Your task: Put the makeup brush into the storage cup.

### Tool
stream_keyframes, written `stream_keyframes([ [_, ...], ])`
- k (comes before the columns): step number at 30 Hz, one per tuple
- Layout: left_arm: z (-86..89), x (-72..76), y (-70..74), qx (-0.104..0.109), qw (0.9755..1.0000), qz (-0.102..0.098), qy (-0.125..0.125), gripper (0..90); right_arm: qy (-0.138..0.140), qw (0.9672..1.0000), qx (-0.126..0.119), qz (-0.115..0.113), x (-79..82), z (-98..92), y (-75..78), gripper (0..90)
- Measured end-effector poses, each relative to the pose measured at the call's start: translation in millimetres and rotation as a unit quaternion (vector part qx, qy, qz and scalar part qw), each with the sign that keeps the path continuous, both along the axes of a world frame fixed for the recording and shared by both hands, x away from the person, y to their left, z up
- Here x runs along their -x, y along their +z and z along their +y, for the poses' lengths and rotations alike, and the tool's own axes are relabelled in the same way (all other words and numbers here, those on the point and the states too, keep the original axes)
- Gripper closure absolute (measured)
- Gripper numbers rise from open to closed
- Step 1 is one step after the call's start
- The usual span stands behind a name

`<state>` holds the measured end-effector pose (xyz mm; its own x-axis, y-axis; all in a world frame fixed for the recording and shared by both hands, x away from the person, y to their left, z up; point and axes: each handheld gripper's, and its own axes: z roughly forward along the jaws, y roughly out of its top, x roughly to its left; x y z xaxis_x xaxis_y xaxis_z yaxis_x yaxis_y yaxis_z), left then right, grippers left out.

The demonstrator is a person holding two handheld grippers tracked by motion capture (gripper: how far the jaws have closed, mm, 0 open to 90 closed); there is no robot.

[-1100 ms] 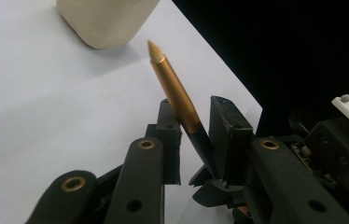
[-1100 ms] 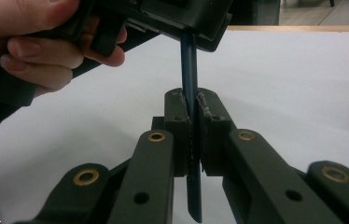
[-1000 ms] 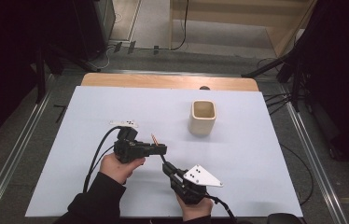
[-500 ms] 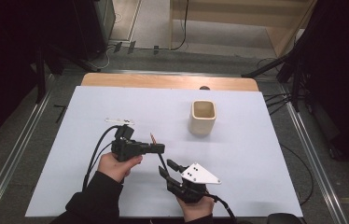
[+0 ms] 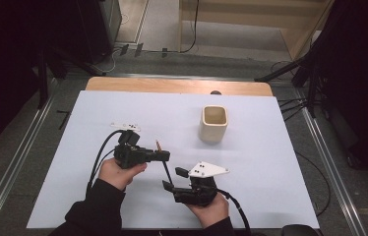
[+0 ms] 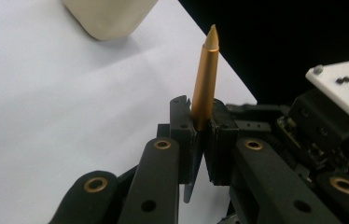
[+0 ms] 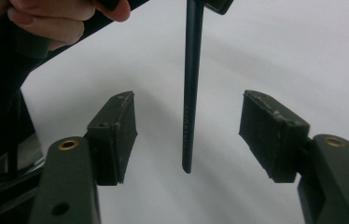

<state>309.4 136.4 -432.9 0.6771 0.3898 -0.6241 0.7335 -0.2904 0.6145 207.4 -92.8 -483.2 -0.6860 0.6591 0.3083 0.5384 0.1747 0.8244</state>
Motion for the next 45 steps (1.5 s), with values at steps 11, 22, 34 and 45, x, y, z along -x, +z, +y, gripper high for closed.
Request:
stream_keyframes([
  [11,5.8,-2.3,6.7,-0.036,0.9989,-0.022,-0.021,83.8,0.079,0.9966,-0.017,0.017,-28.6,-8.7,16.2,31.3],
  [22,4.6,-2.9,6.7,-0.049,0.9972,-0.03,-0.047,83.7,0.158,0.9869,0.009,0.032,-44.1,-10.5,21.9,21.6],
  [34,0.9,-3.5,6.1,-0.048,0.9938,-0.046,-0.089,83.7,0.205,0.9775,-0.022,0.045,-54.2,-17.4,19.1,28.1],
  [45,-1.4,-5.9,3.0,-0.029,0.9877,-0.062,-0.141,83.5,0.207,0.9751,-0.048,0.065,-56.6,-14.7,8.2,37.2],
])
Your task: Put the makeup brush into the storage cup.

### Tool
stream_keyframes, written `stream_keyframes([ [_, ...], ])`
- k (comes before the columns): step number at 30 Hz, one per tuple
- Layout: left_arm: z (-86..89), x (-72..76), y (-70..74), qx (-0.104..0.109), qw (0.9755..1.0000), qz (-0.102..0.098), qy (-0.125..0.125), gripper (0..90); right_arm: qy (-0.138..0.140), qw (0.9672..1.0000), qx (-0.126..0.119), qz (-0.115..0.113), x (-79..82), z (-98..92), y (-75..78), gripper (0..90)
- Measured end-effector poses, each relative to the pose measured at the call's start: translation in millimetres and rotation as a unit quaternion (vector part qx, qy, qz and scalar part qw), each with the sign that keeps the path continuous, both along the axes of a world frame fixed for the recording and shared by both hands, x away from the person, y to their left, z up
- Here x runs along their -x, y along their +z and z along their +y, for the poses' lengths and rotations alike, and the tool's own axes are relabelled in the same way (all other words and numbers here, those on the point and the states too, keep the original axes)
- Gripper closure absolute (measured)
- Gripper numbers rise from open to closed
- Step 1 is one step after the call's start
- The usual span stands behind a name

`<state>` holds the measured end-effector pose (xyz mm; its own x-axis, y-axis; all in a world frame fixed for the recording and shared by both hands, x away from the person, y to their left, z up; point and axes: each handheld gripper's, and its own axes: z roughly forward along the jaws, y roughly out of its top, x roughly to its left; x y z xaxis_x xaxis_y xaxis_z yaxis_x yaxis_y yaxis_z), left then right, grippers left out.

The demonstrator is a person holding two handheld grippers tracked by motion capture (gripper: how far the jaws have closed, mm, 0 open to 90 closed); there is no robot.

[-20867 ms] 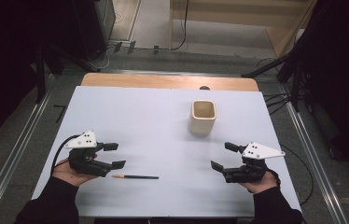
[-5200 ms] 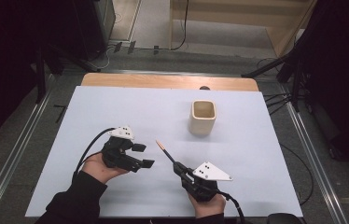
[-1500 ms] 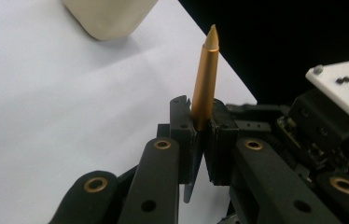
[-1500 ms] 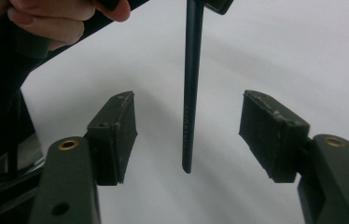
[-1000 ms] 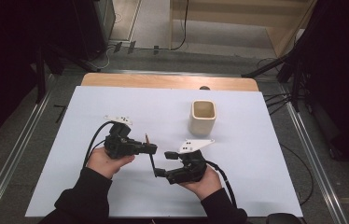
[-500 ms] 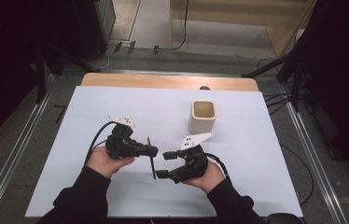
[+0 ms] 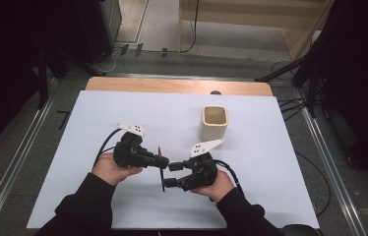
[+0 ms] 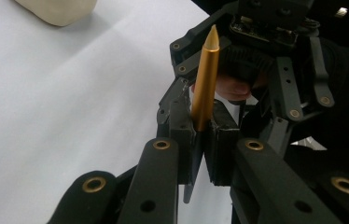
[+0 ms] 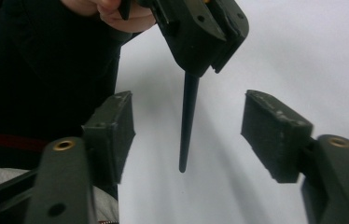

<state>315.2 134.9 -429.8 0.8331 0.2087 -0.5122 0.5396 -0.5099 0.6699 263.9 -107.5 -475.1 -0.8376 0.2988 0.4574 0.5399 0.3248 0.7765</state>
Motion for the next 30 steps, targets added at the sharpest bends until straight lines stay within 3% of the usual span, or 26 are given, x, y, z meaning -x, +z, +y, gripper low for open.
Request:
stream_keyframes([
  [5,-0.7,-0.2,0.7,0.012,0.9999,0.0,-0.009,83.4,-0.007,0.9999,-0.009,0.004,-0.1,2.2,-6.8,40.6],
  [21,-7.2,2.5,-2.0,0.024,0.9996,-0.002,-0.014,83.3,-0.017,0.9994,-0.027,0.008,0.4,5.6,-8.3,72.3],
  [30,-6.7,2.0,-2.3,0.027,0.9996,-0.001,-0.011,83.2,-0.013,0.9994,-0.031,0.006,0.8,4.8,-7.2,83.3],
])
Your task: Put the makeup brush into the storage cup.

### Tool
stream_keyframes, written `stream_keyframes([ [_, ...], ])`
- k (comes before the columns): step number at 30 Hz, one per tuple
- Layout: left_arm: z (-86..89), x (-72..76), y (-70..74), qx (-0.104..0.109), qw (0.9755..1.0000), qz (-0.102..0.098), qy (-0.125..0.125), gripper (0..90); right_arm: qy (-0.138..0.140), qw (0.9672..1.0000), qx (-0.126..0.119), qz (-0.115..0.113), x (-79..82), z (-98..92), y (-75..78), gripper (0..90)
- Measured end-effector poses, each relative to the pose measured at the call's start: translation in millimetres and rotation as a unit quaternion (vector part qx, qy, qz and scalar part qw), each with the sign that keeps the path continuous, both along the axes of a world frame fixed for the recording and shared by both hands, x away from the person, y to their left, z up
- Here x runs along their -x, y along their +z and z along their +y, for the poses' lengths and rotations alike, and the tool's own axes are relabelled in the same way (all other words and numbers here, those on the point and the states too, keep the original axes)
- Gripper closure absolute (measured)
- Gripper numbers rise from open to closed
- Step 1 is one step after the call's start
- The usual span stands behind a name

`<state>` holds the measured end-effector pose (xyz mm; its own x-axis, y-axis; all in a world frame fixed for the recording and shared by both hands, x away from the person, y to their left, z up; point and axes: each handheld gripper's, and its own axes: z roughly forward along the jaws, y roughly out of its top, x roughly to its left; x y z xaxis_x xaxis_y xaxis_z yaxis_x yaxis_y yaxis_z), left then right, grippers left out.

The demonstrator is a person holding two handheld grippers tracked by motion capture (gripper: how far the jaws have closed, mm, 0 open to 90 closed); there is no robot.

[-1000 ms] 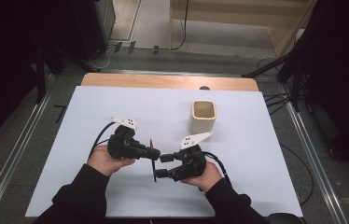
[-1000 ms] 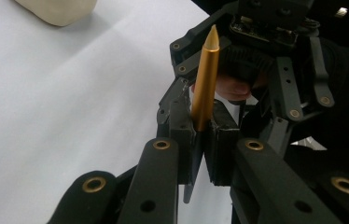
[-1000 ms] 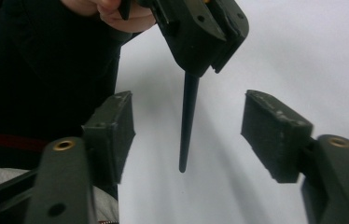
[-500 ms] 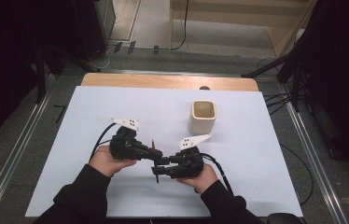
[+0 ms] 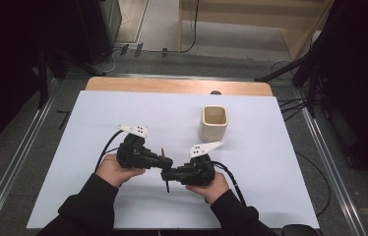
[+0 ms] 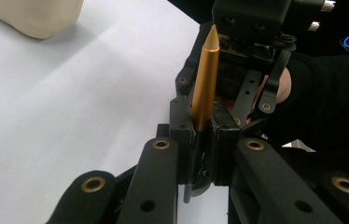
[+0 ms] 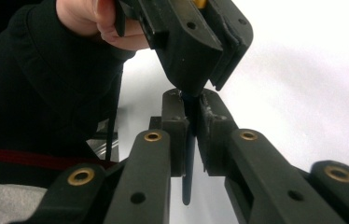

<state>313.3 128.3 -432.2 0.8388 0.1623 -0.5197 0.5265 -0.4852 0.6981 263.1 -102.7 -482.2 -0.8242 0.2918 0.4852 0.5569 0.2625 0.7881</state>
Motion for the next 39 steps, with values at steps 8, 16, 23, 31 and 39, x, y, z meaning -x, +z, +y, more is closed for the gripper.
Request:
stream_keyframes([
  [8,0.6,-0.5,-0.4,0.0,1.0,0.001,0.001,82.7,-0.002,1.0,0.003,-0.002,0.2,0.0,0.7,83.7],
  [16,0.2,-0.6,-0.3,-0.003,1.0,0.001,0.009,63.8,-0.001,0.9999,0.011,-0.006,0.1,-0.8,1.5,83.8],
  [23,3.7,-0.6,0.5,-0.013,0.9994,-0.026,0.022,47.5,-0.004,0.9999,0.016,-0.003,-0.8,-1.9,1.6,83.8],
  [31,14.0,-3.1,0.0,-0.006,0.9988,-0.033,0.036,37.6,-0.01,0.9996,0.025,0.003,-2.2,-4.6,1.8,83.8],
  [39,23.0,-3.0,-1.2,-0.015,0.9982,-0.036,0.047,35.2,-0.018,0.9994,0.03,0.003,-3.0,-7.0,2.3,83.8],
])
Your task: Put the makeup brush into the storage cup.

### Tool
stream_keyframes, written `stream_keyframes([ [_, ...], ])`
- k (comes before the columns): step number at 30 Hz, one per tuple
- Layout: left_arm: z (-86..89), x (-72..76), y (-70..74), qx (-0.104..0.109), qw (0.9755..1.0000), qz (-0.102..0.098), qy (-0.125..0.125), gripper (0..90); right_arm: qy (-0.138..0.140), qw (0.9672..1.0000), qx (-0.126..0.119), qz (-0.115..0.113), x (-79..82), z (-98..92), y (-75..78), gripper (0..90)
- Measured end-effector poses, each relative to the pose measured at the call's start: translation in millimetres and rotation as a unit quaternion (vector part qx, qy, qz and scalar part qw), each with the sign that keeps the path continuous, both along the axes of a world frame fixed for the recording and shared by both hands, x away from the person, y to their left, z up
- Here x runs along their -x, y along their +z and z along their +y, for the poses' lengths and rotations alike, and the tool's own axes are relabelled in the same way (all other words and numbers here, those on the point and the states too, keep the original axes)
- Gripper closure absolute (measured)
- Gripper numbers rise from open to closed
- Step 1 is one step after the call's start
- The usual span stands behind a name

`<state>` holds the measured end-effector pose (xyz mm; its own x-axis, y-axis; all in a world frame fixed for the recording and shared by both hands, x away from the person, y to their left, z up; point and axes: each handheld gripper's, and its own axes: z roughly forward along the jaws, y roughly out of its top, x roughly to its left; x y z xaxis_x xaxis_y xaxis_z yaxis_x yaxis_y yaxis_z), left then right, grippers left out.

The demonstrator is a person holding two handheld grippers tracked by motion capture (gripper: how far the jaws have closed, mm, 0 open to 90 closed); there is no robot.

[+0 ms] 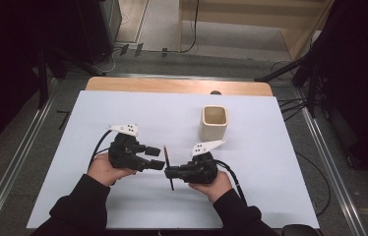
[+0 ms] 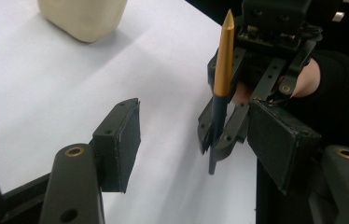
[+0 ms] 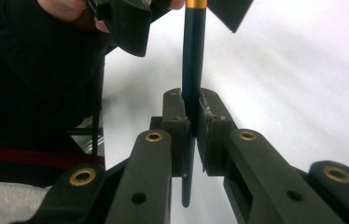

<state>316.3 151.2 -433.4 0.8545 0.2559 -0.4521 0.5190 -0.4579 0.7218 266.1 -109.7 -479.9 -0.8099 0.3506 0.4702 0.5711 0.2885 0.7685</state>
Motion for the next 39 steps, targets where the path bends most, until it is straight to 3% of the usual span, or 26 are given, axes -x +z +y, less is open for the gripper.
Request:
stream_keyframes([
  [7,6.8,2.1,-1.0,-0.008,0.9999,-0.007,0.007,34.6,-0.017,0.9998,-0.002,-0.004,-1.7,-7.5,2.9,83.8],
  [19,11.6,7.1,-3.9,-0.039,0.9984,-0.04,0.01,32.3,-0.03,0.9995,0.004,-0.006,-2.9,-13.0,4.7,83.8],
  [24,12.5,10.6,-5.1,-0.057,0.9963,-0.062,0.013,31.7,-0.035,0.9993,0.008,-0.008,-3.6,-14.7,5.0,83.8],
  [30,14.9,16.0,-5.4,-0.079,0.9911,-0.107,0.015,30.6,-0.04,0.9991,0.012,-0.006,-4.2,-16.6,5.3,83.8],
  [39,21.4,19.6,-10.6,-0.101,0.9888,-0.107,0.023,28.7,-0.045,0.9989,0.014,-0.008,-4.3,-18.5,6.2,83.8],
])
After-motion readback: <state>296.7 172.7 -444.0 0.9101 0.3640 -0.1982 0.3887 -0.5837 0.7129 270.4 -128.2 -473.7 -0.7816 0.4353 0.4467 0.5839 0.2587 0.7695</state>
